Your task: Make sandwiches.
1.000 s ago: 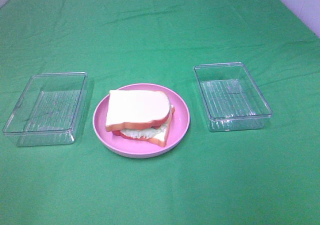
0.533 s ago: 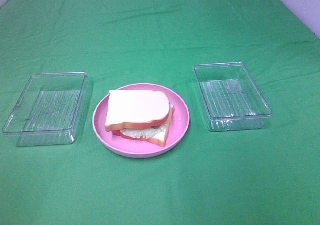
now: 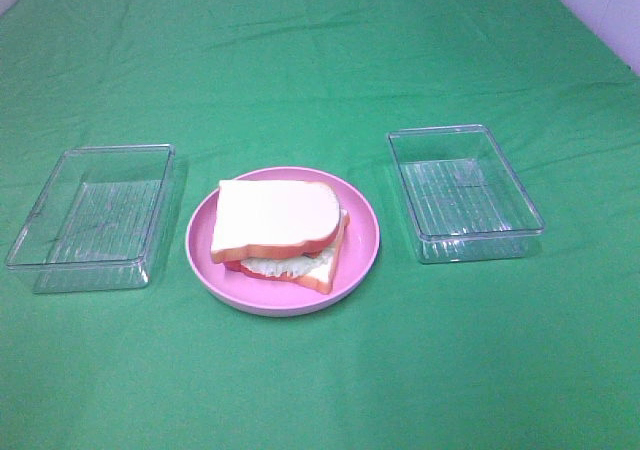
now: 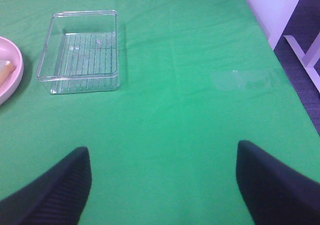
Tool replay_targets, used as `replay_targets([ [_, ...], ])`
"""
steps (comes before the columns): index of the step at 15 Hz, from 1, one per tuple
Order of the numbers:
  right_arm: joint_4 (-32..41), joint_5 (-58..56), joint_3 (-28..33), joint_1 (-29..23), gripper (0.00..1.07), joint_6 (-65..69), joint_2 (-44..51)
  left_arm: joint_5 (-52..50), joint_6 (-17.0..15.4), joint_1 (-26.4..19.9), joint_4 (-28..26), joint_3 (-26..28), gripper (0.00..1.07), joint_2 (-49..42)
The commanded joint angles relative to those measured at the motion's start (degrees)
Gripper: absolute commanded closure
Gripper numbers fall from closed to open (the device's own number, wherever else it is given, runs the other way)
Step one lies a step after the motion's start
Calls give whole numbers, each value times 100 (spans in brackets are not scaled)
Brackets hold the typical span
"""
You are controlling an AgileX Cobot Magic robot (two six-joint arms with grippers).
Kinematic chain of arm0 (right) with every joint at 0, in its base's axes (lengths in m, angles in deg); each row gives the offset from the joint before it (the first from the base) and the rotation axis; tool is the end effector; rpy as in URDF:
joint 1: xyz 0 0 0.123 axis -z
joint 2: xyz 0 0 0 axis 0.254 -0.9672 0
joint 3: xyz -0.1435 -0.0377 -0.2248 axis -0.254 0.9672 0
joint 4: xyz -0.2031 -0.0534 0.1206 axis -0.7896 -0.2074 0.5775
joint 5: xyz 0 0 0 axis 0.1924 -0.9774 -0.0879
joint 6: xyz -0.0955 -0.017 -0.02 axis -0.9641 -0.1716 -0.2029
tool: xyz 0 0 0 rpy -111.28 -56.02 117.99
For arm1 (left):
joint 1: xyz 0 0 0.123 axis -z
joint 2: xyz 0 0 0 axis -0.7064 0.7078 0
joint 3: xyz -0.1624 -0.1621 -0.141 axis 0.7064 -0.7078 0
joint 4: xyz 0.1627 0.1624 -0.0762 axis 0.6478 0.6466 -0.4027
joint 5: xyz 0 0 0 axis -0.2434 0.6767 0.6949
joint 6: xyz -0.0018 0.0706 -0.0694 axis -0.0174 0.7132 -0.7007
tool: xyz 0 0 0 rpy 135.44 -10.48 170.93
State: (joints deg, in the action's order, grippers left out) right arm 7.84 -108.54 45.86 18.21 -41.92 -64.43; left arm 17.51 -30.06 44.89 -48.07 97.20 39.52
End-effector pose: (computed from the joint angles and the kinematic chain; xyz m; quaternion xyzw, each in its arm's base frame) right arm 0.0075 0.0020 0.2701 -0.0092 0.8522 -0.0227 0.5227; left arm 0.0091 0.0020 0.2695 -0.0170 0.8502 0.0018 0.5262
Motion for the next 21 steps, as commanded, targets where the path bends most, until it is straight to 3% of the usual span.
replay_targets([
  [1,-29,74,17,17,32,63,80,-69,11,-109,17,-11,15,-138],
  [13,46,74,17,17,32,57,74,-69,11,-109,0,-11,15,-120],
  [18,46,74,23,17,32,52,74,-69,521,-109,-407,-11,15,-126],
  [21,46,74,17,17,32,57,74,-69,521,-109,-556,-11,15,-126],
])
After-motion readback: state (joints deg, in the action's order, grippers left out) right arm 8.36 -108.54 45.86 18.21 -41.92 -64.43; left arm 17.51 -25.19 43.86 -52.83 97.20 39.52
